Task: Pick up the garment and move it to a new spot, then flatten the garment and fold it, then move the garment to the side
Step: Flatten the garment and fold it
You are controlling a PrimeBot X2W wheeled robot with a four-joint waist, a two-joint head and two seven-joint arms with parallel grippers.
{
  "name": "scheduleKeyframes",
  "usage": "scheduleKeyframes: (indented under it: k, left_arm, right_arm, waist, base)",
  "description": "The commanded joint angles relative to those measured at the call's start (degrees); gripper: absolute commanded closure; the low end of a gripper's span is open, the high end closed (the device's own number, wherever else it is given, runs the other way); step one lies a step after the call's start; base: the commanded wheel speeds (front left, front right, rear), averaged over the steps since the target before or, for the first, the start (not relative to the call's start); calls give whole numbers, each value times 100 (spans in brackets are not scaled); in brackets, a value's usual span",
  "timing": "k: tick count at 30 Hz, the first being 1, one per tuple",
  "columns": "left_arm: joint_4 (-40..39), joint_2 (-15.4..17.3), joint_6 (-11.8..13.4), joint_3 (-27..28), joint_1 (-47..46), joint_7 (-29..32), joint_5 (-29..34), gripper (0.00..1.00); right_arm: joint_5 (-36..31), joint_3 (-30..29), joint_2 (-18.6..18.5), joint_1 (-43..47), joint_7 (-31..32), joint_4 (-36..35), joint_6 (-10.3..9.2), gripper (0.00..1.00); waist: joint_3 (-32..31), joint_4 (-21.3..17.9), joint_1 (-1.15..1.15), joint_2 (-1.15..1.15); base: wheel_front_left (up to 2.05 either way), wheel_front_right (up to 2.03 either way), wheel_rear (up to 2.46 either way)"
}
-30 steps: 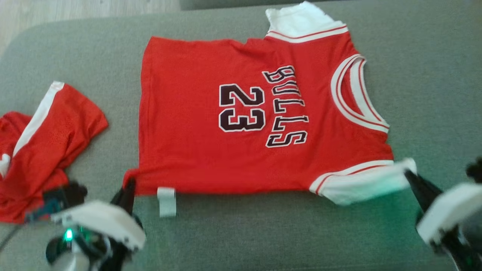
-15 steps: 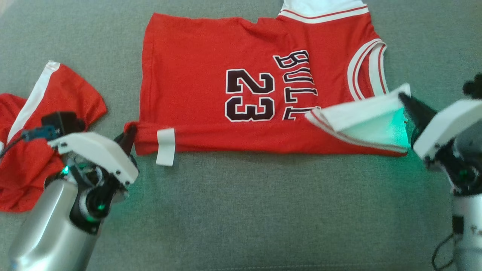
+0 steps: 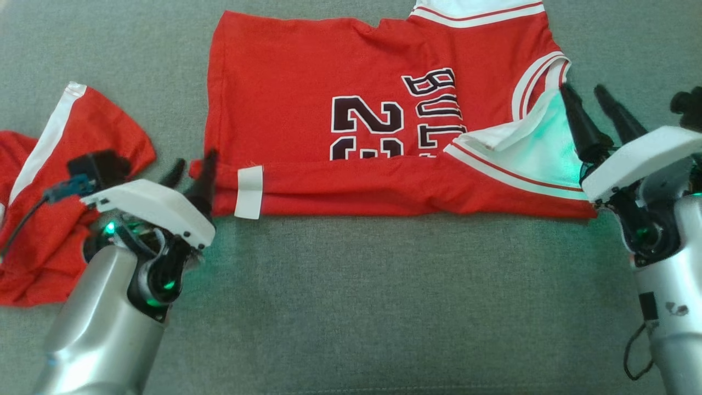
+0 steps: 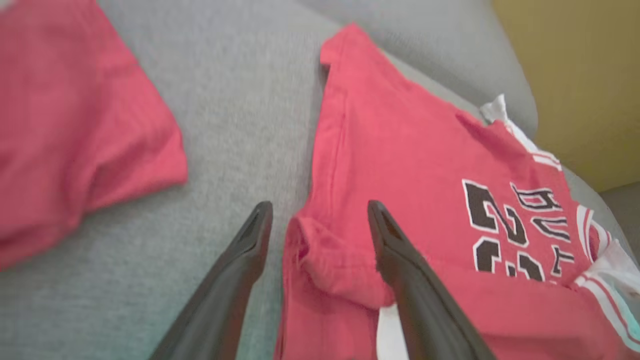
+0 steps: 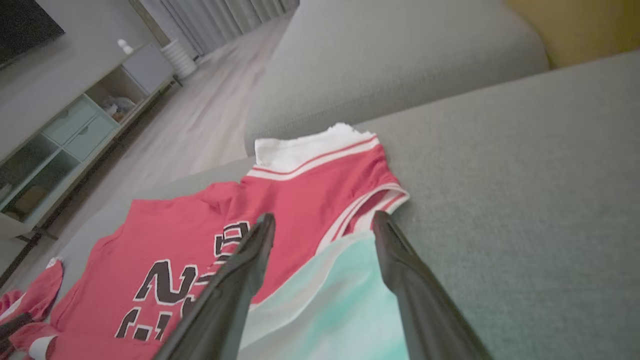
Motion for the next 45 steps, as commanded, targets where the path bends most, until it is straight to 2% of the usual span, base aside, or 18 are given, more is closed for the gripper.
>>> scheduleKeyframes:
  k: [1, 4, 8, 11, 14, 21, 34, 39, 45]
  left_arm:
    - [-149, 138, -26, 262, -132, -292, 161, 0]
    - [-193, 87, 55, 277, -31, -1325, 708, 0]
    - [-336, 38, 376, 140, 169, -2588, 1572, 0]
    - [-517, -4, 646, 56, 344, -3125, 1997, 0]
    - [-794, 45, 990, 38, 578, -3362, 2437, 0]
    - [-1095, 190, 1296, -16, 1095, -3404, 2735, 0]
    - [-1093, 263, 1277, -136, 1370, -3150, 2622, 0]
    - [-827, 200, 1032, -269, 1285, -2764, 2372, 0]
    - [-124, 103, 644, -302, 998, -2365, 1976, 0]
  right_arm:
    - [-42, 146, -119, 5, -313, -211, -4, 0]
    - [-393, 349, -237, 160, -1184, -318, -4, 0]
    - [-1096, 306, -228, 464, -2127, -574, -4, 0]
    - [-1432, 185, -69, 756, -2433, -860, -4, 0]
    - [-1753, 72, 162, 1192, -2597, -1375, -4, 0]
    - [-1864, -105, 483, 2040, -2331, -2038, -4, 0]
    - [-1808, -254, 598, 2395, -2086, -2357, -4, 0]
    - [-1707, -356, 545, 2389, -1880, -2058, -4, 0]
    - [-1500, -253, 282, 2037, -1586, -1006, -4, 0]
  waist:
    - [-12, -5, -1, 0]
    - [-59, -33, -1, 0]
    - [-187, -69, -1, 0]
    - [-295, -121, -1, 0]
    - [-417, -192, -1, 0]
    - [-540, -263, -1, 0]
    - [-603, -296, -1, 0]
    - [-510, -280, -1, 0]
    - [-321, -291, -1, 0]
  base:
    - [0, 0, 0]
    - [0, 0, 0]
    - [0, 0, 0]
    - [0, 0, 0]
    - [0, 0, 0]
    - [0, 0, 0]
    - [0, 0, 0]
    - [0, 0, 0]
    - [0, 0, 0]
